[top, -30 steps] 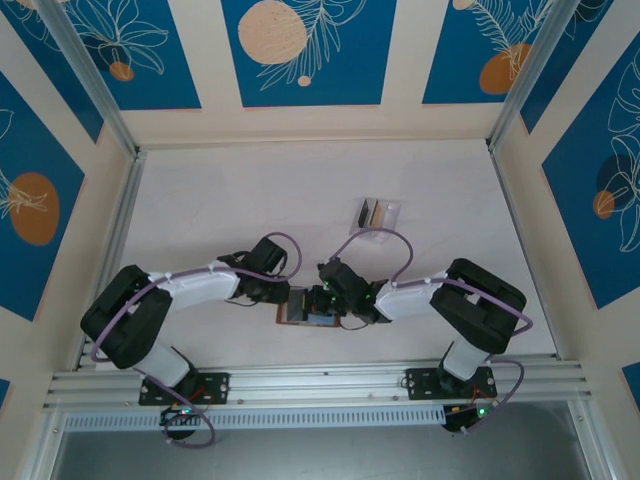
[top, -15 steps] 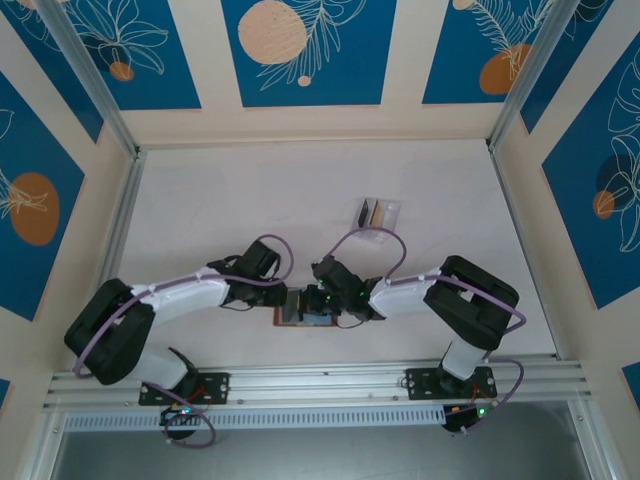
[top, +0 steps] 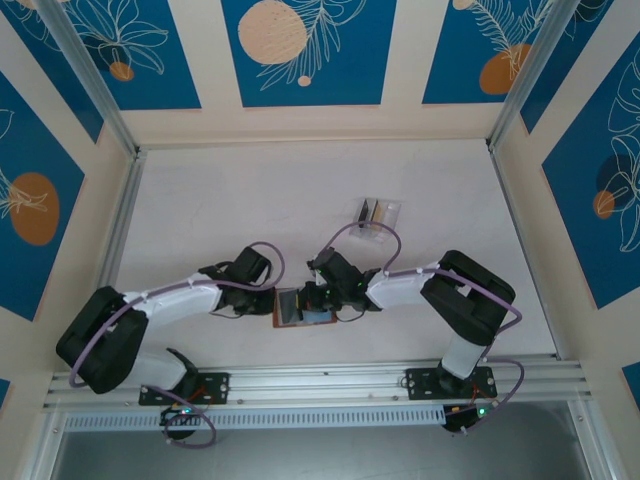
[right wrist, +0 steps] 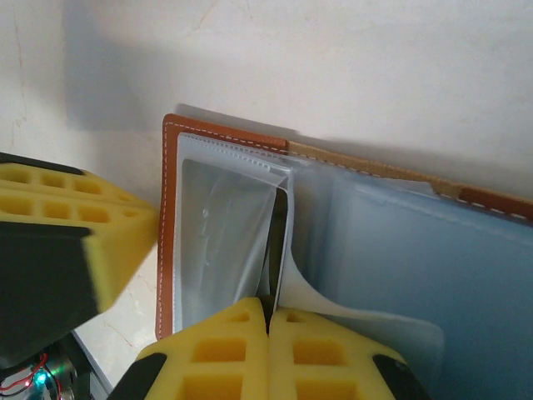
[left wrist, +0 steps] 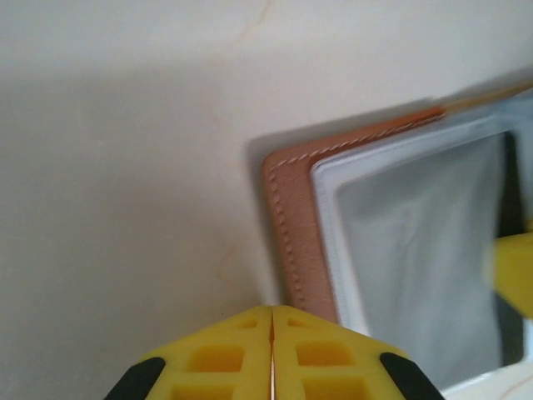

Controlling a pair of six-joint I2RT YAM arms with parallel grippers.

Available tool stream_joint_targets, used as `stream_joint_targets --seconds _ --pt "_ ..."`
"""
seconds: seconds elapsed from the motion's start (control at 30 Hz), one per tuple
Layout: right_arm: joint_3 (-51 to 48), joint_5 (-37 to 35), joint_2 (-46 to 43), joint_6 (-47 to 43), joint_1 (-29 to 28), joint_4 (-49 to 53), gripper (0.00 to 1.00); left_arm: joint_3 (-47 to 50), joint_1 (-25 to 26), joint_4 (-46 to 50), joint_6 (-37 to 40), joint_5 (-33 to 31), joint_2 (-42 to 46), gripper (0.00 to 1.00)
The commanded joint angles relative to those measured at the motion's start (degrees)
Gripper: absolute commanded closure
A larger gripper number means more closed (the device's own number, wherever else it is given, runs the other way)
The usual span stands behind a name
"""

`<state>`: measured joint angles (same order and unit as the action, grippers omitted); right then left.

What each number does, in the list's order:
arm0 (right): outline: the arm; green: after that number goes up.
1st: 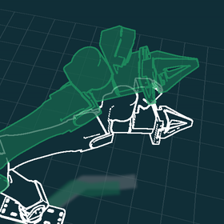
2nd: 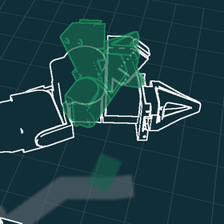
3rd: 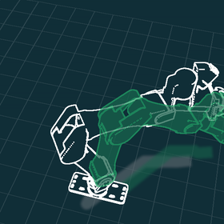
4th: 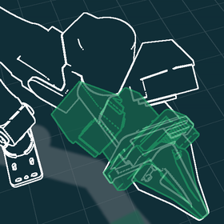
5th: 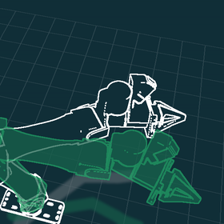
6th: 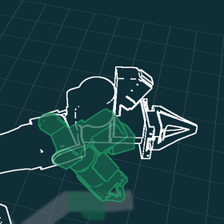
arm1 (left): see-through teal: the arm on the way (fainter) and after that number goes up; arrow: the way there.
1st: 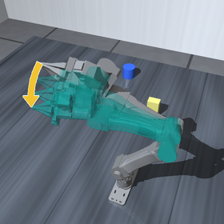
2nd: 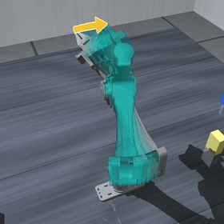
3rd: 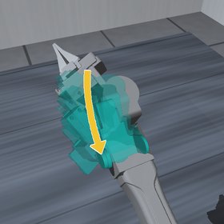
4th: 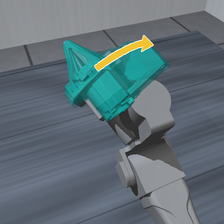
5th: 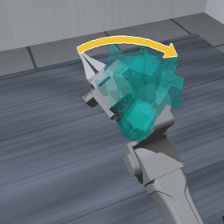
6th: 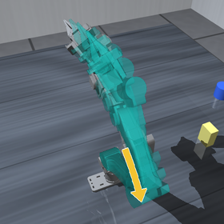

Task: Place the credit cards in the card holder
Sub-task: Insert the credit card into the card slot.

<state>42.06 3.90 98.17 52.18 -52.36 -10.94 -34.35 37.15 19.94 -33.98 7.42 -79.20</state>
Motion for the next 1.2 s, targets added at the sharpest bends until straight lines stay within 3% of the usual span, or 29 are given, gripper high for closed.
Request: stream_joint_targets --seconds 0.0,0.6,0.8,0.97,1.17 --pt "-0.66 -0.17 1.90 -1.37 -0.16 8.35 1.00 1.39 -0.05 -2.57 0.32 1.98 -2.40 0.94" --pt "-1.50 -11.37 0.45 10.66 -6.66 5.84 1.00 4.12 6.75 -9.16 -6.78 -0.90 -9.07 0.97" --pt "-0.47 -10.90 0.84 9.63 -8.24 4.32 0.96 3.88 8.42 -10.61 -8.34 -1.18 -10.31 0.97" --pt "0.28 -8.78 1.19 7.71 -8.67 3.59 0.85 3.85 8.96 -11.42 -9.33 -1.35 -10.80 0.97" --pt "5.37 -8.30 0.24 2.49 -8.46 13.98 0.80 4.84 8.72 -9.60 -12.25 -5.00 -9.68 0.97"
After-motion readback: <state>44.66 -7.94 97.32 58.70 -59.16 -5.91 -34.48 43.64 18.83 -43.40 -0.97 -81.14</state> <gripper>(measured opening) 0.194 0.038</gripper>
